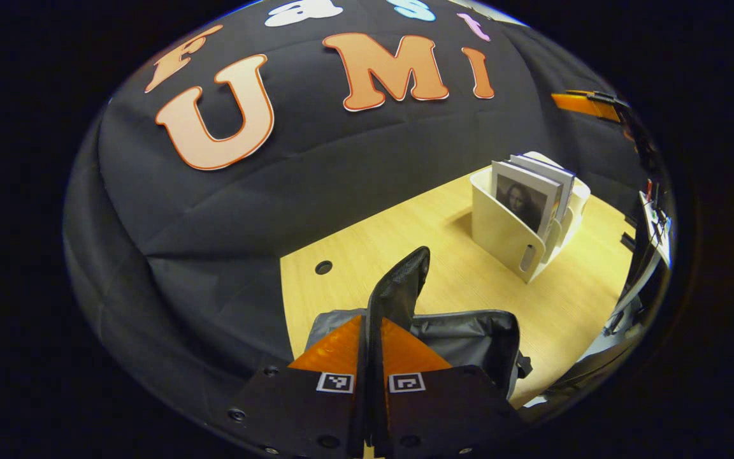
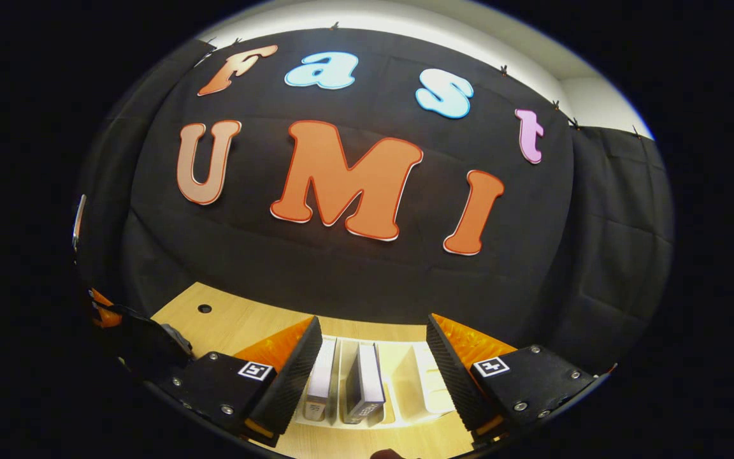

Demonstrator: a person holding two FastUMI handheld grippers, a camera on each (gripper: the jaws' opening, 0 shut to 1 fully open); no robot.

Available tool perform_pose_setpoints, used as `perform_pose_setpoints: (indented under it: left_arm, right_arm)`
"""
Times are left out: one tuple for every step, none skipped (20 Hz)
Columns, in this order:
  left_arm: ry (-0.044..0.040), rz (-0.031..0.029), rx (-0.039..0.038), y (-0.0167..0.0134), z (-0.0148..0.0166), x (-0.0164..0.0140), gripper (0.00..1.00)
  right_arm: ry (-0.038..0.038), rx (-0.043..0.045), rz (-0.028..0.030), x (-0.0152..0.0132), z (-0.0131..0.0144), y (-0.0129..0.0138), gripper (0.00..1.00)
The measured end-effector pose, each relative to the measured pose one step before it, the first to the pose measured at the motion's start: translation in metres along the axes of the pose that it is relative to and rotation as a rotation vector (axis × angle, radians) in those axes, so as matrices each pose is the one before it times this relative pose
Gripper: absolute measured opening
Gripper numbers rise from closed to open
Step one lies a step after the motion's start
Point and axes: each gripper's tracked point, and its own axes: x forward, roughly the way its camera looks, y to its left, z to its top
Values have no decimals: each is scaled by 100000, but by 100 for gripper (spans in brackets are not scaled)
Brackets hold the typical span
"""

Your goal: Open the schoolbag, grab two books from the bookshelf and put them into the schoolbag.

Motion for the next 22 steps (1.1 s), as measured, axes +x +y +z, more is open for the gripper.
perform_pose_setpoints:
  left_arm:
    - [1073,-2438,-742,547,65,-149,6]
    - [715,-2763,-862,280,128,-64,5]
    - [1675,-2577,-1334,559,-206,-128,6]
    - [1822,-2350,-1625,402,67,-70,5]
    - [2321,-1846,-1950,389,-30,23,10]
    - [1504,-1671,-1772,328,-23,203,10]
    - [574,-2063,-1709,204,137,36,5]
    - [853,-1577,-839,106,209,7,1]
    - [279,-112,101,474,181,52,6]
    - [638,-152,719,287,214,34,6]
    - [1412,-58,1069,28,-16,-105,5]
    - [1953,-920,731,-63,116,-111,5]
    - [1443,-1918,1153,-337,366,-121,6]
    - [921,-1234,1406,-258,404,-57,6]
    - [769,-174,1614,97,376,42,5]
    - [822,146,1125,158,326,49,5]
    - [807,58,521,119,55,-5,5]
    - [535,-90,577,-118,317,170,5]
    - [1186,-215,716,109,-258,172,5]
    - [897,-857,-682,-41,-140,228,5]
    - [608,-598,-243,-66,-95,150,5]
    - [564,200,-402,12,-70,80,6]
  right_arm:
    - [2363,2462,551,53,20,455,98]
    - [2350,1849,602,122,43,436,98]
    - [2361,412,1376,201,0,682,98]
    - [1982,-942,600,281,32,417,98]
    - [2783,-2172,387,398,-11,190,98]
    - [2935,-2629,-123,448,-85,222,98]
    - [2504,-2132,617,447,-90,500,98]
    - [3022,-951,1429,309,-275,516,98]
    - [3452,-229,2662,494,-450,487,98]
    - [4009,377,2262,540,-569,527,98]
    - [3819,-189,2232,334,-782,535,98]
    - [3926,-1004,741,572,-657,307,99]
    - [4362,-1931,942,545,-372,98,99]
    - [3922,-1122,366,694,-453,30,99]
    - [4201,-701,1602,685,-468,401,99]
    - [3912,176,1688,778,-450,360,99]
    - [4415,61,1195,901,-647,223,99]
    - [2944,-308,-166,877,-341,-65,99]
    - [1764,-1200,-1961,242,-249,-393,99]
    - [1092,-2124,35,530,-18,21,99]
    - [1870,-972,-270,508,-8,-166,97]
    - [2877,-429,1463,553,-287,131,97]
